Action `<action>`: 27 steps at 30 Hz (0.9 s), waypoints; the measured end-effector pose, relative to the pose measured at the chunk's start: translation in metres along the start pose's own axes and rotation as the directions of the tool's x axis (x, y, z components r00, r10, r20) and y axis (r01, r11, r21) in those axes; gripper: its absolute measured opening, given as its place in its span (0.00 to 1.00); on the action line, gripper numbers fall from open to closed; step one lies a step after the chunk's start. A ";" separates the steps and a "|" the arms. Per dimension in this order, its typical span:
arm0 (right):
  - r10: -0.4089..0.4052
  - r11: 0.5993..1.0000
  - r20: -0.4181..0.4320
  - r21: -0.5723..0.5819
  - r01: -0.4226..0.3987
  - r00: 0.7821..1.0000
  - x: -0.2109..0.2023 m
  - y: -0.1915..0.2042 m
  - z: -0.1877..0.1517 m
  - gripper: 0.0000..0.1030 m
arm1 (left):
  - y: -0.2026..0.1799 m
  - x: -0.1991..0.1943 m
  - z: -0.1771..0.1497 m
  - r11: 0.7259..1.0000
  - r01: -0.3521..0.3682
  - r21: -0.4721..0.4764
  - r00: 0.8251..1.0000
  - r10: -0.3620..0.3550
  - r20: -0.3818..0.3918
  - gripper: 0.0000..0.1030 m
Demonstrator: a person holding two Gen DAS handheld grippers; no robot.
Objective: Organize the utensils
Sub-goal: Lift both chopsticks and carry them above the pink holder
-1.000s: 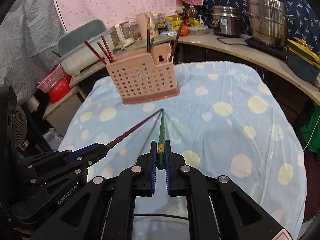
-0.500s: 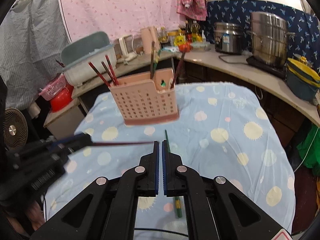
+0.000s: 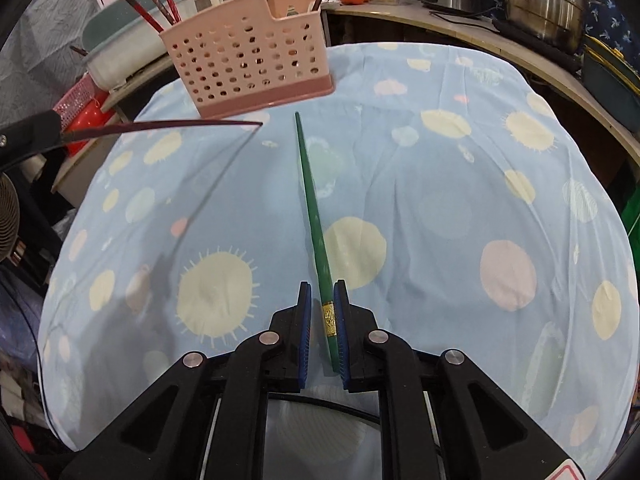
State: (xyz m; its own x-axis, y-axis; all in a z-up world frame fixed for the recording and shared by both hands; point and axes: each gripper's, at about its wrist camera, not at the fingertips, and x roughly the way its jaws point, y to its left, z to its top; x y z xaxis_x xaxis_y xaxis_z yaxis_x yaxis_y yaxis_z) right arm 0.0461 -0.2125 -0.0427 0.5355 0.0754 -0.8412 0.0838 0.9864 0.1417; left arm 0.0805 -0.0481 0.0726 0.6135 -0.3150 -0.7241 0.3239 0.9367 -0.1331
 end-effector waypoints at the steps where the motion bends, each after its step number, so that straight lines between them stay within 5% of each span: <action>1: 0.000 1.000 -0.006 0.000 0.000 1.000 0.002 0.000 -0.001 0.12 | 0.000 0.001 0.000 1.000 0.001 0.001 1.000 -0.001 -0.002 0.07; 13: -0.022 0.999 -0.004 -0.032 0.022 1.000 0.005 0.005 -0.003 0.08 | -0.002 0.002 -0.003 1.000 0.014 0.003 1.000 -0.014 -0.011 0.07; 27: 0.078 0.996 0.247 -0.070 -0.062 0.966 -0.099 0.028 0.067 0.07 | 0.000 -0.047 0.041 1.000 0.005 0.031 0.991 -0.009 0.135 0.07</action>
State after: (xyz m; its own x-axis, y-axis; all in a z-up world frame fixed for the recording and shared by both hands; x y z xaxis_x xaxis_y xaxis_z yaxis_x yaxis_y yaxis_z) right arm 0.0519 -0.2019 0.0802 0.7314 0.1134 -0.6724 -0.0089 0.9876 0.1569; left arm 0.0812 -0.0399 0.1339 0.7018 -0.3416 -0.6252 0.3492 0.9298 -0.1160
